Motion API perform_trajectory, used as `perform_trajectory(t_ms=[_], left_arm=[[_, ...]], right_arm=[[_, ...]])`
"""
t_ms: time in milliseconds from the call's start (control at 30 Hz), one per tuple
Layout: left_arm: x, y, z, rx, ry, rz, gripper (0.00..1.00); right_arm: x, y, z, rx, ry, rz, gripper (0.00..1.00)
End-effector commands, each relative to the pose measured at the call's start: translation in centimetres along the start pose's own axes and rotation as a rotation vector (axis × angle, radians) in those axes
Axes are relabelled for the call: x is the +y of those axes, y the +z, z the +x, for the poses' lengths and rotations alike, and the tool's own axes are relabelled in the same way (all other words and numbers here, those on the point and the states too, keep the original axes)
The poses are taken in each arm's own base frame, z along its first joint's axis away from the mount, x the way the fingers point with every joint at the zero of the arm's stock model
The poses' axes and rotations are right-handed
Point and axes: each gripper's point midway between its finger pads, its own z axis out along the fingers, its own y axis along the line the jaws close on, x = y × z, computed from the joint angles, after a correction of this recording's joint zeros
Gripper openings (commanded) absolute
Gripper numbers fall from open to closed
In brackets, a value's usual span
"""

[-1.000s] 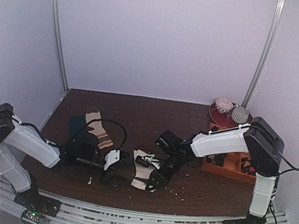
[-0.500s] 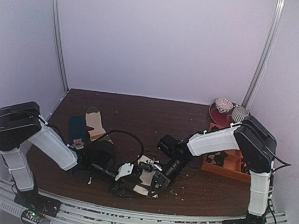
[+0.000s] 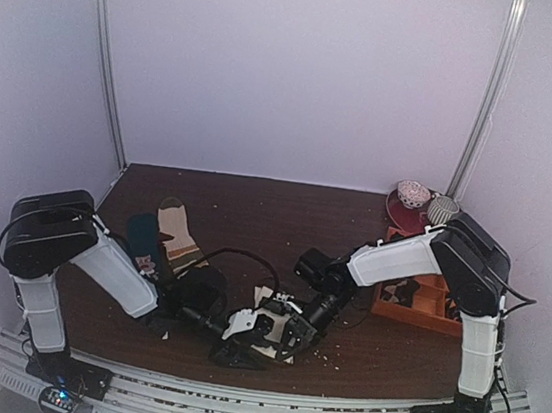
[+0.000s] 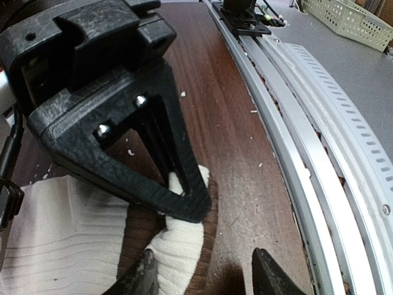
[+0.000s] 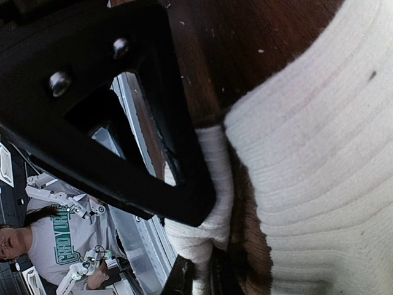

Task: Roll the socks
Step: Roll a pair of socks at the center of the board.

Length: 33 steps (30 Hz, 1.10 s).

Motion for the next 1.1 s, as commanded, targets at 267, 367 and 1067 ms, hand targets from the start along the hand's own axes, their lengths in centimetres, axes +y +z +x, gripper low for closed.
perform_trajectory(t_ms=[267,367,1067], left_arm=[[1.2,0.5,5.0,0.197,-0.102,-0.085,0.21],[0.9,0.4,5.6,0.215,-0.137,-0.085,0.00],[-3.7,-1.3,12.2,0.397,-0.940,0.114,0.00]], right_arm=[[-2.7,0.8,2.0,0.052,0.079,0.069,0.02],[-2.4,0.8,1.8,0.041,0.065,0.050,0.03],[5.7,-4.8,-2.6,-0.635,-1.014,0.594,0.34]])
